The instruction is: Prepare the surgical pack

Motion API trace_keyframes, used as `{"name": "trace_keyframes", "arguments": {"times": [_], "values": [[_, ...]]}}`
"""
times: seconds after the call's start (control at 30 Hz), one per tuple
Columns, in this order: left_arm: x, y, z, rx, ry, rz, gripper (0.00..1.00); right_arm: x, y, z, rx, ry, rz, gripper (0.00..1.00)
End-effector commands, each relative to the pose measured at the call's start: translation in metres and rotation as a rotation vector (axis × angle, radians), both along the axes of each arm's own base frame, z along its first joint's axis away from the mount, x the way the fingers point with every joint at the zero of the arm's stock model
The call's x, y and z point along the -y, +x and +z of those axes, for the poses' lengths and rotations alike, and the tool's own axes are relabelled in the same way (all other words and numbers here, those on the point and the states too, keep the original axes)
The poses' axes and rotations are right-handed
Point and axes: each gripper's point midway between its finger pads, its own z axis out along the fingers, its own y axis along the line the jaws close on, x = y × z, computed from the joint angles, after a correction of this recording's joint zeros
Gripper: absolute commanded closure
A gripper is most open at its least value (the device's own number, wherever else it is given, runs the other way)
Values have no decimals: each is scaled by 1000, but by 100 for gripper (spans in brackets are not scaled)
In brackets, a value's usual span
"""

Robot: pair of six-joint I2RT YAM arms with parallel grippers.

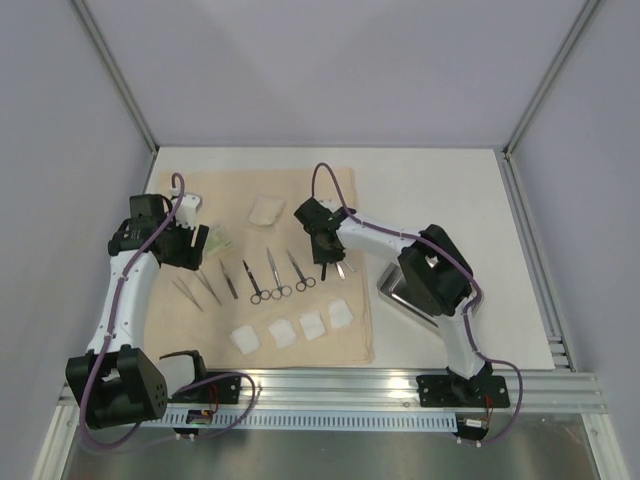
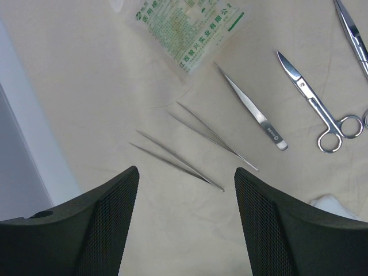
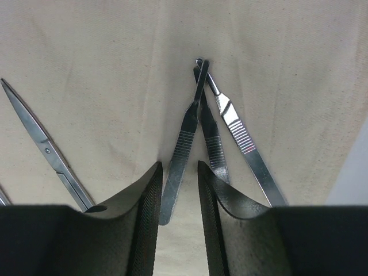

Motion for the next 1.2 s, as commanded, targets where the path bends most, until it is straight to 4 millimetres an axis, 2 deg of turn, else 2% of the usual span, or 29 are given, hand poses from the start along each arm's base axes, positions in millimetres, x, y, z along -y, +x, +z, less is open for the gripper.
{"name": "trace_keyframes", "arguments": {"times": [0.0,0.13,0.27,0.3,0.4,0.47,0.6,0.7,0.73,0.8,0.83,0.9,0.93,0.97,1.0,1.03,1.07,1.1,1.17], "values": [[0,4,0,17,-3,-10,23,-9,4,-1,19,-2,-8,67],[-1,4,0,15,-1,-9,23,-7,1,-9,6,-26,-7,68],[0,4,0,16,-1,-11,23,-3,-1,-16,-1,-42,-10,77],[-1,3,0,15,0,-10,23,-4,-1,-15,0,-39,-8,83],[0,3,0,14,-4,-10,23,-5,-1,-10,7,-28,-3,93],[0,3,0,15,-3,-14,23,-9,0,-2,14,-7,8,99],[1,3,0,12,-7,-14,23,-24,-3,19,14,75,81,100],[1,3,1,14,-5,-17,23,-39,-6,50,50,168,182,100],[1,3,1,14,-6,-17,23,-42,-9,69,76,201,244,99],[1,3,0,10,-6,-19,23,-43,-13,88,107,224,304,100],[2,3,0,9,-10,-21,23,-39,-16,107,134,236,330,99],[3,2,0,3,-14,-25,23,-30,-27,118,147,214,439,100],[4,2,0,3,-20,-28,23,-16,-35,132,161,189,468,100],[5,2,0,3,-21,-33,23,-1,-42,128,161,123,545,100],[5,2,0,2,-23,-34,23,20,-43,140,204,56,552,100],[6,2,1,3,-28,-38,23,38,-53,136,175,-5,595,100],[6,2,1,4,-31,-39,23,61,-64,120,145,-99,692,99],[7,2,1,1,-32,-41,23,79,-66,129,171,-129,710,100],[8,3,1,-1,-40,-46,23,113,-78,112,119,-211,766,100]]}}
